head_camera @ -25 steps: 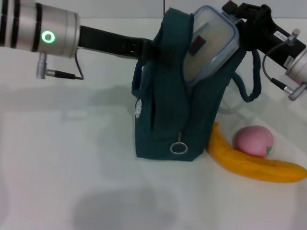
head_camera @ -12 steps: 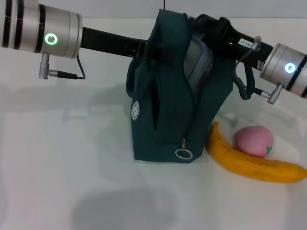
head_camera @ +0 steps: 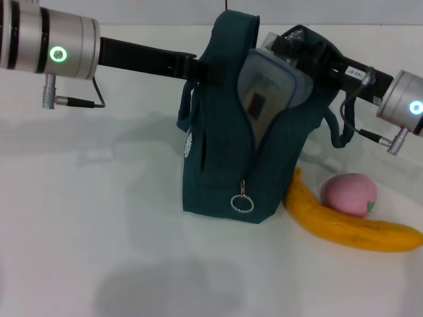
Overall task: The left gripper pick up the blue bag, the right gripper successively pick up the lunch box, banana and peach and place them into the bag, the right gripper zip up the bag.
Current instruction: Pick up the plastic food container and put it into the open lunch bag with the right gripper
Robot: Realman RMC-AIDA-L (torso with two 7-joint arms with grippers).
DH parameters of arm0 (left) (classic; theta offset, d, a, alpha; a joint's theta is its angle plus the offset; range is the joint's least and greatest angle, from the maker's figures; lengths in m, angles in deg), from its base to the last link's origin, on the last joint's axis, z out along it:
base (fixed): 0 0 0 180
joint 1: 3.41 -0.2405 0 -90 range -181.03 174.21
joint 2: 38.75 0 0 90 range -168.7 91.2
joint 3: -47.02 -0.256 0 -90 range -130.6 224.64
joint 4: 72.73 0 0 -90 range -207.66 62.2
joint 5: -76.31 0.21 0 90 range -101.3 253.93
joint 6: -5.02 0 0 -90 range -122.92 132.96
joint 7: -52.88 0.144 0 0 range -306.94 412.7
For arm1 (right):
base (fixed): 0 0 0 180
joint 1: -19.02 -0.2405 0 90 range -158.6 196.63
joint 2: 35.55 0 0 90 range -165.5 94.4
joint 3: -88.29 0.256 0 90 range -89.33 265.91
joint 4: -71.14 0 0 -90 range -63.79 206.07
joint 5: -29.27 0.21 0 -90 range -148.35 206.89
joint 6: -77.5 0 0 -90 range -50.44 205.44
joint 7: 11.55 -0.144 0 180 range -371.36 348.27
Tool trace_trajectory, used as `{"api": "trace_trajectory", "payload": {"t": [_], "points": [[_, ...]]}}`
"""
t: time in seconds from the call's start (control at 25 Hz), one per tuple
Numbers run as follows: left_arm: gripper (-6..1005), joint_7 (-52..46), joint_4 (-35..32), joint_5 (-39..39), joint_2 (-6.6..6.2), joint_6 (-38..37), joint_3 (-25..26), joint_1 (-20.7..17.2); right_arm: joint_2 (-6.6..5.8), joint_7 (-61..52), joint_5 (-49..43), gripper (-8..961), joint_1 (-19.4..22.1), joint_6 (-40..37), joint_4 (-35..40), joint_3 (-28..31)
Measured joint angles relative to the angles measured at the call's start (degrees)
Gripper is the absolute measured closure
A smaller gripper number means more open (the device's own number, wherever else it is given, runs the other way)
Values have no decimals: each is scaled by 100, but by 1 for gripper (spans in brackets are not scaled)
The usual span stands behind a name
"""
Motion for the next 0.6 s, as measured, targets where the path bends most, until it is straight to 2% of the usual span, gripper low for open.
{"api": "trace_trajectory", "payload": {"t": [0.28,0.48,0.6], "points": [[931,23,-1,0,-19,72,5,-22,0,504,6,781,63,19,258,-210],[931,69,-1,3,-44,152,5,-126,-10,522,19,584,249,-330,839,-587],[931,72,-1,6,-62,197,4,-178,-42,562,221,558,639,-832,1289,-550]]}}
